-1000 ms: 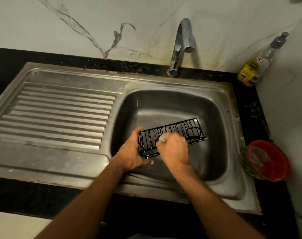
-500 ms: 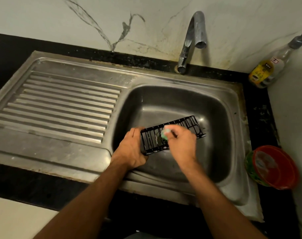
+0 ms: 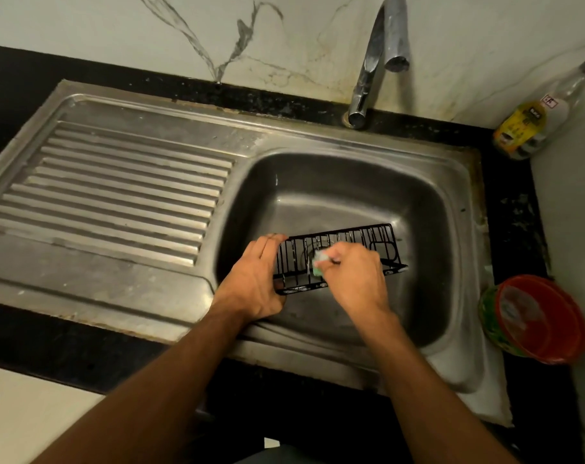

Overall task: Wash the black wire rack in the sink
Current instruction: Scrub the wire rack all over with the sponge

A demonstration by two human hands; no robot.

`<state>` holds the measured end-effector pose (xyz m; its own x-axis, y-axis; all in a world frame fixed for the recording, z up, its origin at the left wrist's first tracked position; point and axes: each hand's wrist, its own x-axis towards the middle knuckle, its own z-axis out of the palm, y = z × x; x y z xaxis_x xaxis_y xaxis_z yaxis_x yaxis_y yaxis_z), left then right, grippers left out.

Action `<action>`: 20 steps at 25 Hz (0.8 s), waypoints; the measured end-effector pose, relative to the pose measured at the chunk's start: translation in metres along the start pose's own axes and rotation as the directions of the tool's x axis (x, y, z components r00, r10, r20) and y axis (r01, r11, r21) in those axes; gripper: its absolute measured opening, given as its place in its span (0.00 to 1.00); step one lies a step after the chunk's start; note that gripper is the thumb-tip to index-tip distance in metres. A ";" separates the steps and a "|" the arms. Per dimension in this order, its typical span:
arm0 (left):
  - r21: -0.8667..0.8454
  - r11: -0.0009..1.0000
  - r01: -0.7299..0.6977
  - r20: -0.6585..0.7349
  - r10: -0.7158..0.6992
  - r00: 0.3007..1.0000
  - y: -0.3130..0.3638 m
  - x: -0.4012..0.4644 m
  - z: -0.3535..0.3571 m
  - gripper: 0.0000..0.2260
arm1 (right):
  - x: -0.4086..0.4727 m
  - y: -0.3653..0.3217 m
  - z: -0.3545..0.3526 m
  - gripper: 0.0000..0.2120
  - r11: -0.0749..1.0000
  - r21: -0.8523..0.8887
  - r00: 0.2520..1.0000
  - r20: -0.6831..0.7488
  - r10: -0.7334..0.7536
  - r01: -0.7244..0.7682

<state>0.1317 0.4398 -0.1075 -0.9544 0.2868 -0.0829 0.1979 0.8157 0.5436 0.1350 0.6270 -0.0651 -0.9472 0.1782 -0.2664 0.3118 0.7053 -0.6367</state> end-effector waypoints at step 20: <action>-0.022 0.996 0.084 0.038 -0.083 0.996 0.014 -0.008 -0.013 0.43 | 0.003 0.003 -0.014 0.06 0.989 0.005 0.988 0.034 -0.151 0.150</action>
<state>0.1391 0.4422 -0.0886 -0.9582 0.2374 -0.1595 0.1124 0.8254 0.5533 0.1323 0.6393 -0.0580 -0.9803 0.0464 -0.1922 0.1661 0.7205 -0.6733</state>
